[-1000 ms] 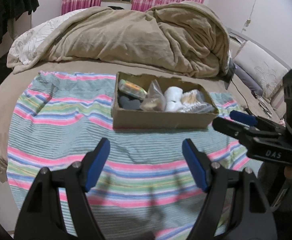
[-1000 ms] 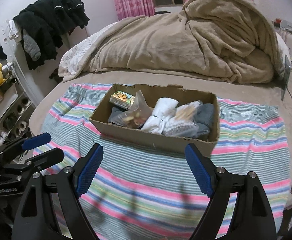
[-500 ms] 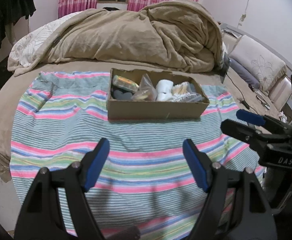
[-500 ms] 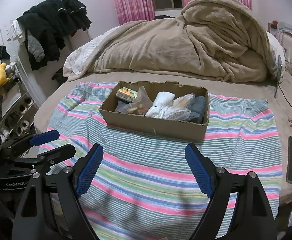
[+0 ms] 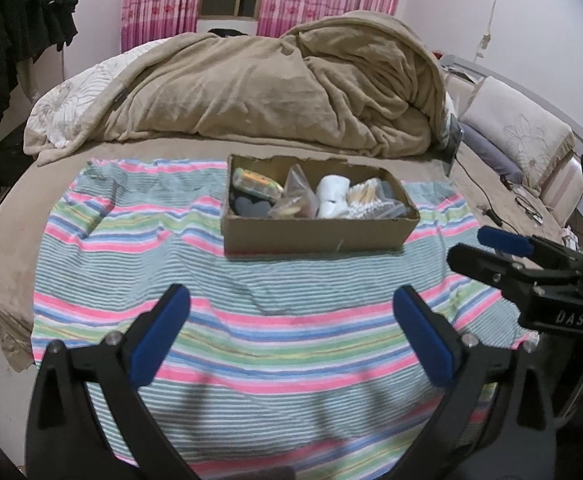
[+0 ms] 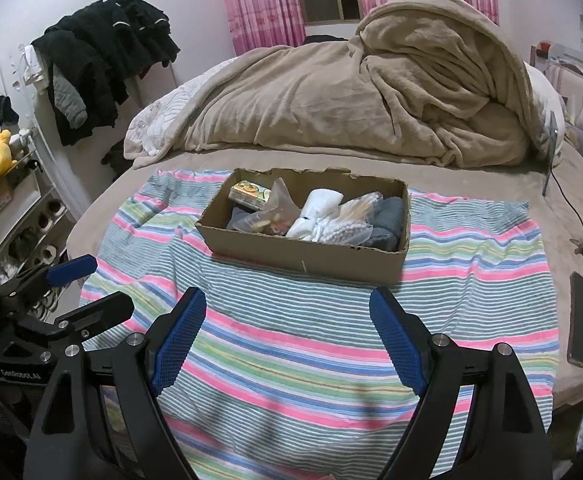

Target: Organize objects

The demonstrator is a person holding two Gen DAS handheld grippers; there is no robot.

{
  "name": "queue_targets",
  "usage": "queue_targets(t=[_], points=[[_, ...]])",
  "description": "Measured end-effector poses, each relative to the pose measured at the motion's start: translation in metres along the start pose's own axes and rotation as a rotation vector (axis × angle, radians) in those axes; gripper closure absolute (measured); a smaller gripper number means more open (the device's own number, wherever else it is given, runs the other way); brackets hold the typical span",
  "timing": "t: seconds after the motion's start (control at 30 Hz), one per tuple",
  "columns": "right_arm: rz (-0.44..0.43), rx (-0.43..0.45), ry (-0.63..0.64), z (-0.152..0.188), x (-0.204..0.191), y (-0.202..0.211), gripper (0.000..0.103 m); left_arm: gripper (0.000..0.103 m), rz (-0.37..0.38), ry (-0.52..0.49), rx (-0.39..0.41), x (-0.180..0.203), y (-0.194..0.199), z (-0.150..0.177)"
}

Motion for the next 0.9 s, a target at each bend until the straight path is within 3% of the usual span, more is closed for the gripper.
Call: queue_targets(t=[0.9], points=[[0.017,-0.025,-0.021,-0.009,0.013,-0.018,0.017,0.001,-0.012,0.016,-0.024,-0.014,-0.018,-0.011]])
Point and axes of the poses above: each gripper's, at about its wrist camera, not at the fingertips, and y roughly against the way its jaws point, x to its right, z to its underside, the point moved 2 cm from there along -y, roughly the way its jaws point, and after that the axes turned 3 degrees about -x, right-handed, at the moved point
